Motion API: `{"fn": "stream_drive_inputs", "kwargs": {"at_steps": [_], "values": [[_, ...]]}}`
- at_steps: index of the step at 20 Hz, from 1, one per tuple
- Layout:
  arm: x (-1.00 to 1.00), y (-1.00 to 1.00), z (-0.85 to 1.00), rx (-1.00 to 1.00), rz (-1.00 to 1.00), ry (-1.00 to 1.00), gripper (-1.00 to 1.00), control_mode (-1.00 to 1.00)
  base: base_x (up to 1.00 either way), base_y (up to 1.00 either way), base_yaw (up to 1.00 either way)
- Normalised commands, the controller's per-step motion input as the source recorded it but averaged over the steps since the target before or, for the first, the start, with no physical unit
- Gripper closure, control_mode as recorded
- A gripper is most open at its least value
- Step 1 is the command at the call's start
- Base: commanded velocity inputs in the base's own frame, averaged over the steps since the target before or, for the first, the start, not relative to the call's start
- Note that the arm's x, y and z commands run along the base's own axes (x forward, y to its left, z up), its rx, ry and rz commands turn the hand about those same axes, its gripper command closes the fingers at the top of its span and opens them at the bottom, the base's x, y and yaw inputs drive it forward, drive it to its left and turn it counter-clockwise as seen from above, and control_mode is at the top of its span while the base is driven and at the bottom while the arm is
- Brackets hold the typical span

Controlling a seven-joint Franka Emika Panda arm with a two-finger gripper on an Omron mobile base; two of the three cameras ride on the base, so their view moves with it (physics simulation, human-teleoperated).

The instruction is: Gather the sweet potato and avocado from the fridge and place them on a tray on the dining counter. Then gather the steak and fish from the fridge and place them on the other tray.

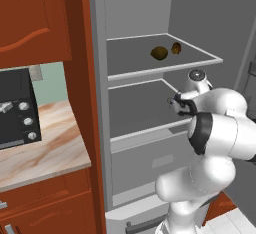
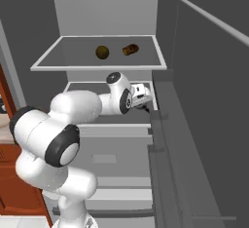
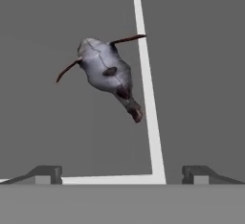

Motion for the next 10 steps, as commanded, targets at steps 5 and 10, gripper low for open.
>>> {"fn": "stream_drive_inputs", "kwargs": {"at_steps": [5, 10], "values": [[0.46, -0.25, -0.29, 0.00, 0.00, 0.03, -1.00, -1.00, 0.00, 0.00, 0.00], [0.45, -0.11, -0.27, 0.00, 0.00, 0.03, -1.00, -1.00, 0.00, 0.00, 0.00]]}}
